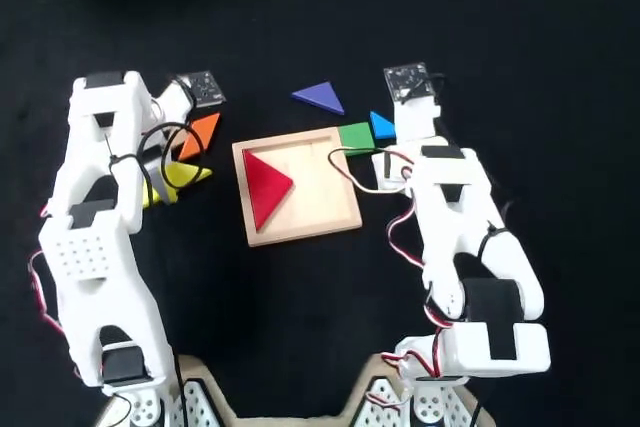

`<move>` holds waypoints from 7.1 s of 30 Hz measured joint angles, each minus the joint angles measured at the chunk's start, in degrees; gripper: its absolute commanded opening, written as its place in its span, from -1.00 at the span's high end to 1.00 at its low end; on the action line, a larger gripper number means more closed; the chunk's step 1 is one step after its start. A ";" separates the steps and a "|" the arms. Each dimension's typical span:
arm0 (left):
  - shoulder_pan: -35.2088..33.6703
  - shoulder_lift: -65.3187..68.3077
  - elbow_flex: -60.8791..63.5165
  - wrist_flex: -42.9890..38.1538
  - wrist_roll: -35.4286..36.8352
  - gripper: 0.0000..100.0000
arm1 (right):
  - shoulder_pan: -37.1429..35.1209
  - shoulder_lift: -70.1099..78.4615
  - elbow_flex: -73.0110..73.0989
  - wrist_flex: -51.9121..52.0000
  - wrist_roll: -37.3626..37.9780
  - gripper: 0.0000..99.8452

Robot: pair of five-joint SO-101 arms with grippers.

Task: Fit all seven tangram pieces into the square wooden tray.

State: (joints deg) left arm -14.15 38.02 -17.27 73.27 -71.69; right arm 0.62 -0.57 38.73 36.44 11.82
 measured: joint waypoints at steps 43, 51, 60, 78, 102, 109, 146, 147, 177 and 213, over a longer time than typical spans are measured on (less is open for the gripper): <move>-0.26 4.40 -12.75 24.88 -10.11 0.57 | 0.09 0.70 0.00 0.00 0.26 0.98; 3.43 4.40 -13.01 26.37 -9.14 0.57 | 0.09 0.70 0.00 0.00 0.26 0.98; 19.52 -5.89 -8.88 26.55 3.25 0.57 | 3.69 0.70 0.00 0.00 0.26 0.98; 39.38 -7.56 6.68 -2.46 26.11 0.57 | 15.91 0.26 0.00 -1.05 -10.29 0.98; 36.04 -8.09 8.88 -3.69 22.95 0.27 | 15.91 0.26 0.00 -1.05 -10.29 0.98; 35.52 -8.09 8.88 -1.41 21.89 0.29 | 15.91 0.26 0.00 -1.05 -10.29 0.98; 34.73 -12.31 2.90 2.02 31.38 0.29 | 15.91 0.26 0.00 -1.05 -10.29 0.98; 34.73 -14.51 3.25 2.90 31.38 0.29 | 15.91 0.26 0.00 -1.05 -10.29 0.98; 9.14 -83.25 67.34 -20.40 73.85 0.29 | 10.29 -1.23 -1.76 2.11 -6.51 0.98; 8.00 -12.75 16.97 -24.79 65.32 0.63 | 6.24 1.23 -1.76 -0.70 -0.79 0.98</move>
State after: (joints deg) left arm -6.15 25.27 -0.31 48.48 -6.37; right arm 6.86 0.66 36.97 35.74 11.03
